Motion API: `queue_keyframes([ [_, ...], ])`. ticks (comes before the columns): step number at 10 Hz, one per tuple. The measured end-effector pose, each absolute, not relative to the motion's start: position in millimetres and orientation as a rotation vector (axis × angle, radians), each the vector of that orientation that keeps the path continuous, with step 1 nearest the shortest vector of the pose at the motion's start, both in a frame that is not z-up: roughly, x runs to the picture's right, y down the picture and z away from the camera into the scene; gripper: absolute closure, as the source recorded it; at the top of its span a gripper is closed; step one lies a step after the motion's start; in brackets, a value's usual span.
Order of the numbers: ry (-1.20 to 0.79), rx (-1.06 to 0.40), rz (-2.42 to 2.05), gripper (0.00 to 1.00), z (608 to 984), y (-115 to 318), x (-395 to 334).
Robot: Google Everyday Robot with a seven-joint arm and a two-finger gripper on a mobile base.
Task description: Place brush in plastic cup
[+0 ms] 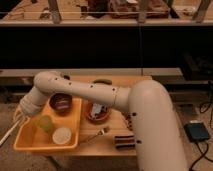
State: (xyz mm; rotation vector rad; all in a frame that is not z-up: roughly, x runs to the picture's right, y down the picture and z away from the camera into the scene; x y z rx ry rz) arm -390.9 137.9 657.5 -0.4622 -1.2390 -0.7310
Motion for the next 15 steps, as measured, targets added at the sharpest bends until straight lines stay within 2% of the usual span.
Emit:
queue_keyframes([
  [5,-1.245,-0.506,-0.662,1.0,673.9,144.6,-385.8],
  [15,-1.267,-0.513,-0.623,1.0,682.9,145.7,-383.5],
])
